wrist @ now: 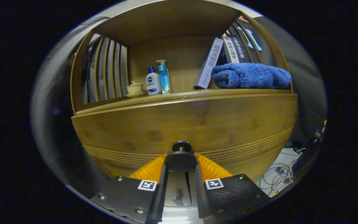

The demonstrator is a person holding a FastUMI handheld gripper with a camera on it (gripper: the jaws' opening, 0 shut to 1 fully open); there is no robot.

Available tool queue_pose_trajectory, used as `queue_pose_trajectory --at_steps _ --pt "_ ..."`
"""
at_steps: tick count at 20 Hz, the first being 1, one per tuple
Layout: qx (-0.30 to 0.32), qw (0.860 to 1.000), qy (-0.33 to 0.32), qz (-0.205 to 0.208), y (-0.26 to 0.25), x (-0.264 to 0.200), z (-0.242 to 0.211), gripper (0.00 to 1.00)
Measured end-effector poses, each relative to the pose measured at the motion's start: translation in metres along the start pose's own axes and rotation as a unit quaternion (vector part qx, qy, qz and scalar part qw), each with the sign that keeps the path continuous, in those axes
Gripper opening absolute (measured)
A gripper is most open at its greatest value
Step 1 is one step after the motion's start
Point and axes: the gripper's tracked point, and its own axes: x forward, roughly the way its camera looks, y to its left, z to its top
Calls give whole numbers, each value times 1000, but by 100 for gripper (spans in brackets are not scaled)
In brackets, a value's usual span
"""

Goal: Pull open the drawer, take out the items inside it, and place them on the countertop above the cabinet.

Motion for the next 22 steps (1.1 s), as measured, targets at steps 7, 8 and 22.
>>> queue_pose_trajectory --at_steps 7,8,22 --pt "-31 998 -49 -13 1 -3 12 42" --pt "-34 998 -57 -18 0 -3 11 40" --pt "-36 999 -25 -14 4 -73 -9 26"
